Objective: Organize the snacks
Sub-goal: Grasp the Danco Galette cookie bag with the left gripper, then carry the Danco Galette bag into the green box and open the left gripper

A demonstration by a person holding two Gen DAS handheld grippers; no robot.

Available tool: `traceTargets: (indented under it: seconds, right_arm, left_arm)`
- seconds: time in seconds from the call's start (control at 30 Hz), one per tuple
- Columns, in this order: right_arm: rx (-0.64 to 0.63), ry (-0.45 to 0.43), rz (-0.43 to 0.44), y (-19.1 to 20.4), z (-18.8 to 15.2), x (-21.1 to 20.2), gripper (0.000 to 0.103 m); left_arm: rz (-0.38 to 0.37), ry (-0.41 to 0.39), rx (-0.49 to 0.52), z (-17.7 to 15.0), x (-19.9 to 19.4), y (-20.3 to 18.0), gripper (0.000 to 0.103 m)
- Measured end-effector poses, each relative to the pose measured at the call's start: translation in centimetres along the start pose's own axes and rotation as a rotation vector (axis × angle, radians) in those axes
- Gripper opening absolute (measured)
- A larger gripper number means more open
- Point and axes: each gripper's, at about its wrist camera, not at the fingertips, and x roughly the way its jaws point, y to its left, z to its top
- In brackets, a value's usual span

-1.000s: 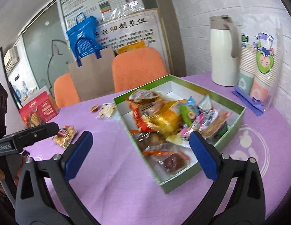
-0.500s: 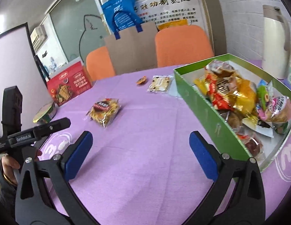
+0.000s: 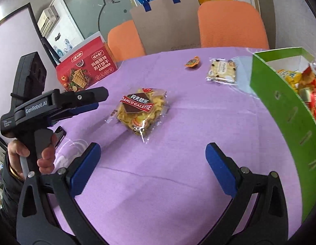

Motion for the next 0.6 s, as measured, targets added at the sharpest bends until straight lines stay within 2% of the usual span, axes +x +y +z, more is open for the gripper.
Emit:
traceTargets:
  seconds: [0.07,0.17,0.23,0.3,0.37,0.4,0.43,0.47,0.53,0.6]
  right_arm:
    - [0.019,0.017,0.006,0.2,0.7,1.6,0.101]
    - [0.037,0.036,-0.008,0.3,1.5,3.4,0.090]
    - [0.044,0.044,-0.012,0.3,1.8,4.3,0.087]
    - [0.051,0.055,-0.019,0.3,2.0,5.1,0.077]
    - [0.057,0.065,-0.015,0.3,2.1,5.8,0.067]
    - [0.057,0.069,-0.006,0.3,2.2,6.1,0.062]
    - [0.057,0.074,0.005,0.4,2.2,6.5,0.060]
    - [0.052,0.059,-0.003,0.6,2.2,6.4,0.055]
    - [0.064,0.050,-0.009,0.4,2.2,6.0,0.047]
    - [0.073,0.034,-0.016,0.2,2.1,5.3,0.039]
  left_arm:
    - [0.012,0.011,0.017,0.4,0.5,0.2,0.084]
    - [-0.001,0.042,0.049,0.7,1.5,0.3,0.076]
    - [0.002,0.060,0.067,0.8,2.4,0.4,0.071]
    - [-0.001,0.080,0.071,0.8,3.3,0.5,0.067]
    - [-0.009,0.102,0.064,0.8,4.2,0.8,0.060]
    - [-0.008,0.114,0.065,0.7,4.7,0.9,0.051]
    - [-0.010,0.128,0.068,0.5,5.1,0.9,0.047]
    - [-0.015,0.115,0.063,0.4,5.0,1.0,0.046]
    - [-0.015,0.103,0.060,0.1,4.5,0.7,0.034]
    - [0.011,0.092,0.084,-0.2,3.8,-0.1,0.028]
